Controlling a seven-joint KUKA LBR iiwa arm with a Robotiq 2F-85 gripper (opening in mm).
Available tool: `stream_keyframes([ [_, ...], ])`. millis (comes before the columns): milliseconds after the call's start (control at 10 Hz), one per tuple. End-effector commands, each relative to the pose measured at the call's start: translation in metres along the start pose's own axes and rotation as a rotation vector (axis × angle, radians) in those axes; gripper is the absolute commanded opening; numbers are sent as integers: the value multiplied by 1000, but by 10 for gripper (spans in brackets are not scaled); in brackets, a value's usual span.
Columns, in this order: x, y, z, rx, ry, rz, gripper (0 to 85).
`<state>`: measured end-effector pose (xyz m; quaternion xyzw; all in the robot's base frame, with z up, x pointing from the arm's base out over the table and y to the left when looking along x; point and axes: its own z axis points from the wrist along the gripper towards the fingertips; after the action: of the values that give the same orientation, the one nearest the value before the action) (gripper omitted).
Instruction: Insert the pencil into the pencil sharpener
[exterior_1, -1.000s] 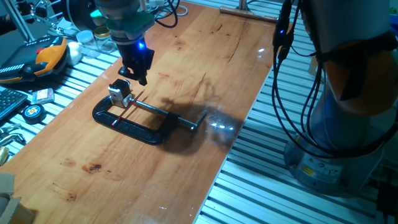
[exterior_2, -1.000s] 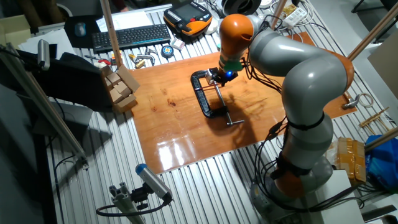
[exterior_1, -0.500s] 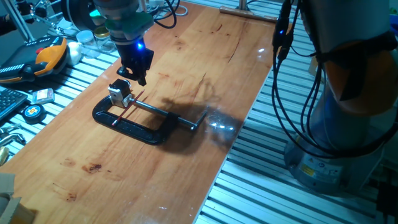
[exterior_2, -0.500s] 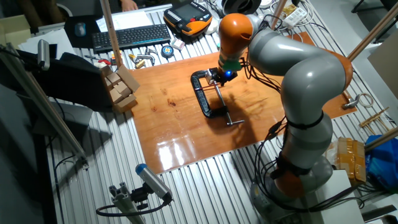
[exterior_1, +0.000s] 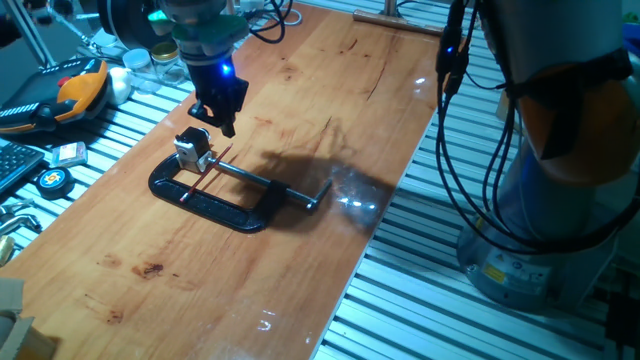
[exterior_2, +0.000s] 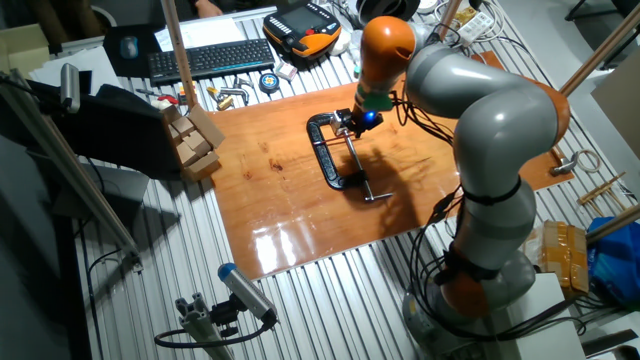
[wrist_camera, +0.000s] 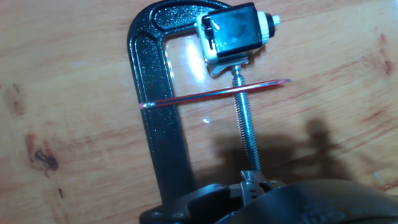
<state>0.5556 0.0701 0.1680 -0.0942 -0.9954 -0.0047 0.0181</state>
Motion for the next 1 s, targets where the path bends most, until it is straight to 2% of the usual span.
stream_keyframes([
  [0,0,0,0,5,16,-22,0],
  [100,0,0,0,20,17,-55,0],
  [200,0,0,0,26,3,-70,0],
  [400,0,0,0,32,-27,-98,0],
  [500,0,0,0,26,-38,-108,0],
  [600,0,0,0,21,-34,-102,0],
  [700,0,0,0,25,-21,-52,0],
  [800,0,0,0,34,-22,-29,0],
  [900,-3,3,5,19,-19,-12,0],
])
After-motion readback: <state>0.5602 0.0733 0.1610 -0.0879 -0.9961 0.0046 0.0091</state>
